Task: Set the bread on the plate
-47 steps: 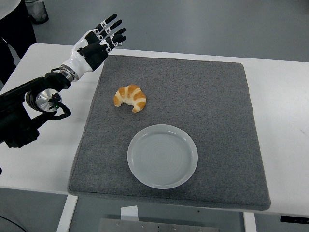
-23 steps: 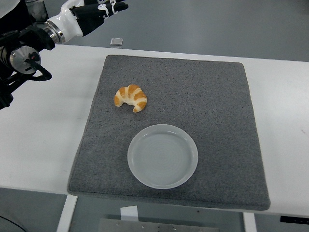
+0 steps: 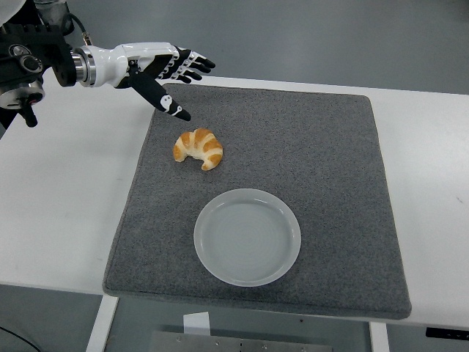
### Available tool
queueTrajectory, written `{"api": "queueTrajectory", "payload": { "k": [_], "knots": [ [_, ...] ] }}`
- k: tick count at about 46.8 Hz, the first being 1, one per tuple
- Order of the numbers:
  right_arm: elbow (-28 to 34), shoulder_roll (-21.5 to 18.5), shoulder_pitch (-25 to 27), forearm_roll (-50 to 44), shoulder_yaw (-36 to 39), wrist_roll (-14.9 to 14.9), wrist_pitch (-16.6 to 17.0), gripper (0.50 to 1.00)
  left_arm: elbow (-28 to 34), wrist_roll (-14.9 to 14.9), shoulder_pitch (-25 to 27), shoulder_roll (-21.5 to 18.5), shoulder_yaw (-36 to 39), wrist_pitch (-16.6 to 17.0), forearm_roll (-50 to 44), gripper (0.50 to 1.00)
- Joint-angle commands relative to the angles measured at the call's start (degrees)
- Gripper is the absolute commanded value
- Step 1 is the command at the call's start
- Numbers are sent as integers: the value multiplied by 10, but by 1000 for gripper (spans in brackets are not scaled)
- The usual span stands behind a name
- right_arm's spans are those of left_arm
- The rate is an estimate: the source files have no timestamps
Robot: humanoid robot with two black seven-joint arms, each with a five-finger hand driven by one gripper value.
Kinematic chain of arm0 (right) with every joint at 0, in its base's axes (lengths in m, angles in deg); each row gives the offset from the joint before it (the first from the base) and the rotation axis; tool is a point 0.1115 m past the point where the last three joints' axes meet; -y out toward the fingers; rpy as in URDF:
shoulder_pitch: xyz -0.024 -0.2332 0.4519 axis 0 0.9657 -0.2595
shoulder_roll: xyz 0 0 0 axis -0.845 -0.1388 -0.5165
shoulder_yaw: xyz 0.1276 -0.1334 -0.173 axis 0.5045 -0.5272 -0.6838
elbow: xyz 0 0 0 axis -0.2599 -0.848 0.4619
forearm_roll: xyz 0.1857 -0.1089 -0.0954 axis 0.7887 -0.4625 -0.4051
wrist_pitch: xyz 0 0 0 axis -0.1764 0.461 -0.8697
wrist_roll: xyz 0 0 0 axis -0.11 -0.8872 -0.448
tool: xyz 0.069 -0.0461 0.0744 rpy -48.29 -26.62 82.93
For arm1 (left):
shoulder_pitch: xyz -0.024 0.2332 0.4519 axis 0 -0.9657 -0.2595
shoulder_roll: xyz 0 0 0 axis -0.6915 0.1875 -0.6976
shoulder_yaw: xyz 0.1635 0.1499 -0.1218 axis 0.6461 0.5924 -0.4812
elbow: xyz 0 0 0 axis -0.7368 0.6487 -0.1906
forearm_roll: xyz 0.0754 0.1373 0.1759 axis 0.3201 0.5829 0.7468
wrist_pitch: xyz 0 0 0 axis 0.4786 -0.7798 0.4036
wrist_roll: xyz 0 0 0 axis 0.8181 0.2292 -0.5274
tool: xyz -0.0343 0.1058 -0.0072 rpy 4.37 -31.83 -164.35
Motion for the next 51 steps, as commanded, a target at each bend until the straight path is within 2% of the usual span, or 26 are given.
{"api": "queueTrajectory", "payload": {
  "k": [1,4,11,19,26,39,42,48,51],
  "knots": [
    [0,0,0,0,0,0,0,954,-1,2,-13,-2,-5,4,50,986],
    [0,0,0,0,0,0,0,952,-1,3,-23,-2,-7,16,78,986],
    [0,0,0,-1,0,0,0,952,-3,15,-48,5,-8,72,126,986],
    [0,0,0,0,0,0,-1,952,-10,23,-69,32,-10,121,127,990],
    [0,0,0,0,0,0,-1,952,-32,22,-82,61,-11,132,124,992],
    [0,0,0,0,0,0,-1,954,-88,24,-121,108,-8,132,133,992],
    [0,0,0,0,0,0,-1,952,-100,33,-128,116,-8,132,135,992],
    [0,0,0,0,0,0,-1,952,-126,71,-138,136,-8,134,135,990],
    [0,0,0,0,0,0,-1,954,-140,78,-144,148,-8,141,134,990]
  ]
}}
